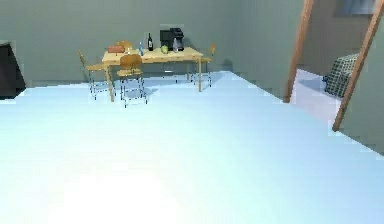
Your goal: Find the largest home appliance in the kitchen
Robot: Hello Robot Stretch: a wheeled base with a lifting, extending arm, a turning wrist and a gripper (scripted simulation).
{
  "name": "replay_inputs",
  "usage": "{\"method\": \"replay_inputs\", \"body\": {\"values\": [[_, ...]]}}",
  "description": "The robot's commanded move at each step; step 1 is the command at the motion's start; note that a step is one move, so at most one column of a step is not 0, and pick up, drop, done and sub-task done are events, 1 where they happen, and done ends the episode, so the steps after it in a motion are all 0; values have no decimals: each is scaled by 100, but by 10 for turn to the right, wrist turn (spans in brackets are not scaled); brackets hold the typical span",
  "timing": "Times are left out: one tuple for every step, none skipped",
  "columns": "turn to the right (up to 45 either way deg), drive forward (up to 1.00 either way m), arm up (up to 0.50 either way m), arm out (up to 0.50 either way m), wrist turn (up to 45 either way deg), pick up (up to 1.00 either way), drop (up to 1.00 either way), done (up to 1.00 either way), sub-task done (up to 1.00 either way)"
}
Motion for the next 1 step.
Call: {"method": "replay_inputs", "body": {"values": [[0, 100, 0, 0, 0, 0, 0, 0, 0]]}}
